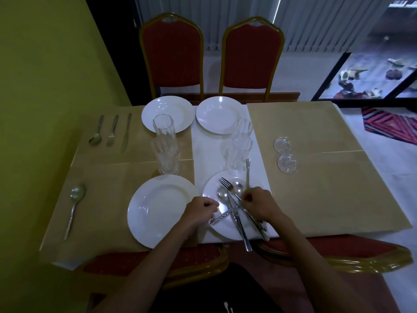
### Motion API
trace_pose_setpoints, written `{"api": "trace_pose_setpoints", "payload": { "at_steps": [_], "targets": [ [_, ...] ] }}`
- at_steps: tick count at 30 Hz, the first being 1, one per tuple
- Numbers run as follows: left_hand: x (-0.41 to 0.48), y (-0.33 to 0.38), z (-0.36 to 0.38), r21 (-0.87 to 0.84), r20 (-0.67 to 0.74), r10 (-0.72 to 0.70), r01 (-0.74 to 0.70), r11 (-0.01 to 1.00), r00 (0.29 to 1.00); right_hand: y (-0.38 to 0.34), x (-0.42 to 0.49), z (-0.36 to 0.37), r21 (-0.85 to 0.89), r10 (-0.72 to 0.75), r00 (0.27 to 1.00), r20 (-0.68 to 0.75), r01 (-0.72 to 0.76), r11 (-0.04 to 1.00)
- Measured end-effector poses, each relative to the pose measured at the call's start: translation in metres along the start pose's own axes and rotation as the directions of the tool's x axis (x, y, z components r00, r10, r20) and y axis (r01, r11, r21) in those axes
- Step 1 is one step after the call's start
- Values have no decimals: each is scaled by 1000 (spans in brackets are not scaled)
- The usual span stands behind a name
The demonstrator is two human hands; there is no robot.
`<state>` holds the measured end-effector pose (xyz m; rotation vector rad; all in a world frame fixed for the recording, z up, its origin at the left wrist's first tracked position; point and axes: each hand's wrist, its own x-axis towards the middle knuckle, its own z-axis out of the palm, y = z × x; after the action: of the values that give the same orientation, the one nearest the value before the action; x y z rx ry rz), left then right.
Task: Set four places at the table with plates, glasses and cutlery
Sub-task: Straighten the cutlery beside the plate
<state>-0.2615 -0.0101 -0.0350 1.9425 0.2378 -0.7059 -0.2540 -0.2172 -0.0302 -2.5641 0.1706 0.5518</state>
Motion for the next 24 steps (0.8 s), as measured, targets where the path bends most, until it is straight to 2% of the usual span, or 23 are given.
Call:
{"api": "trace_pose_setpoints", "payload": {
  "at_steps": [6, 9, 14, 19, 24],
  "targets": [
    [-10, -14, -42, -61, -71, 39, -43, 997, 997, -80, -2, 21, 175, -163, 986, 21, 157, 972],
    [-18, -31, -80, -114, -177, 65, -86, 990, 982, -118, 2, 44, 204, -195, 981, 6, 190, 960],
    [-36, -64, -150, -170, -264, 100, -149, 974, 959, -193, 3, 90, 228, -333, 940, 79, 308, 924],
    [-46, -112, -213, -264, -403, 4, -120, 957, 915, -264, 1, 147, 286, -403, 906, 130, 355, 890],
    [-49, -164, -268, -284, -404, -72, -50, 957, 912, -316, 9, 199, 275, -407, 885, 225, 343, 898]
  ]
}}
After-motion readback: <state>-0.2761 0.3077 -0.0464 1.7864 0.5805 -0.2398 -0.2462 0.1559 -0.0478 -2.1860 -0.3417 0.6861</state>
